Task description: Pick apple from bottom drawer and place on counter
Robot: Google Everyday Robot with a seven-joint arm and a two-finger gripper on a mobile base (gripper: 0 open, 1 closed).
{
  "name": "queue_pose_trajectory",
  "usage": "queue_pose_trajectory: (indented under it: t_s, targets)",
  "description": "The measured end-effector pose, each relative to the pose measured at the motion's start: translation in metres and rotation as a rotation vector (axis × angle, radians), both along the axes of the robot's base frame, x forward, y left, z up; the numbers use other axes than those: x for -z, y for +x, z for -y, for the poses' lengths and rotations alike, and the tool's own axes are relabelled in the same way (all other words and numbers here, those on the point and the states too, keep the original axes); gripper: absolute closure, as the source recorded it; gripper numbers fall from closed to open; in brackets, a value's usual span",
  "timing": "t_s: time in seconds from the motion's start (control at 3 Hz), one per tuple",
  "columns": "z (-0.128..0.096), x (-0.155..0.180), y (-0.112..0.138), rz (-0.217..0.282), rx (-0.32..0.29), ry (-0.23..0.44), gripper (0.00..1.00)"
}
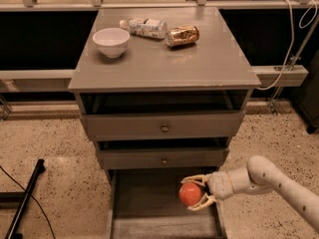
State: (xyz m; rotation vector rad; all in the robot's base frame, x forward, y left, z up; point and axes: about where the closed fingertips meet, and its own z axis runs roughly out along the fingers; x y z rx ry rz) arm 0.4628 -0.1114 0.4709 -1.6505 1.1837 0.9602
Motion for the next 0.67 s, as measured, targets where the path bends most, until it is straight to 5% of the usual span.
queue_pose_trajectory:
  t_s: [0.33,0.67]
  targets:
    - [-0.015,-0.014,-0.007,0.027,-0.083,-0.002,1.00]
    - [-0.024,-0.063,-0.017,0.114,-0.165,-0.002,1.00]
